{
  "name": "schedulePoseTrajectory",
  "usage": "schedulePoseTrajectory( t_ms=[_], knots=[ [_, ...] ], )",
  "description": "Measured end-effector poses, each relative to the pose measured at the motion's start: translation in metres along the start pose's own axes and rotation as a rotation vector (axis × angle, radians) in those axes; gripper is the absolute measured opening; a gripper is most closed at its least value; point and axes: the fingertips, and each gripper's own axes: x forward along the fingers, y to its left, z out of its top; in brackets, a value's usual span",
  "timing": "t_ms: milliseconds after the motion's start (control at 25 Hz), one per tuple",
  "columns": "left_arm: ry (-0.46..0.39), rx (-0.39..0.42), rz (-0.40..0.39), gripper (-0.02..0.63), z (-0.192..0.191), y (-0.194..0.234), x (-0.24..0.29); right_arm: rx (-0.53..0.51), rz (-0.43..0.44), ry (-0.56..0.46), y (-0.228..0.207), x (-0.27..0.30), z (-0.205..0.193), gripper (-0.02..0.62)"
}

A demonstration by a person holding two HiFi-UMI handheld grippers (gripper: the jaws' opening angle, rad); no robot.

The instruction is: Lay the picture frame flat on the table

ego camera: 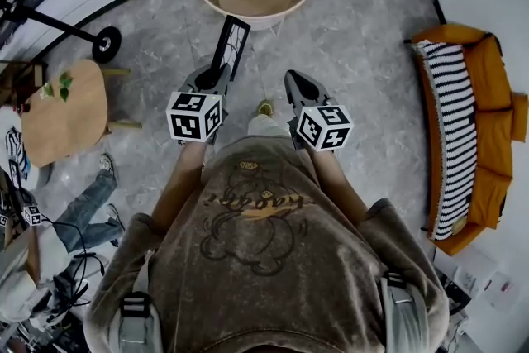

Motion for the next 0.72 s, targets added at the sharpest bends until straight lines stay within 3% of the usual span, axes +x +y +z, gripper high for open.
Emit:
schedulePoseTrajectory(
  t_ms=[360,720],
  knots=[
    [-0.020,-0.028,0.030,0.044,0.034,0.004,0.058,-0.015,0.019,0.002,-0.056,0.035,0.037,0.020],
    [-0.028,-0.044,0.067,0.044,0.049,0.008,0.085,-0.007,0.044,0.031,-0.089,0.054,0.044,0.020]
  ],
)
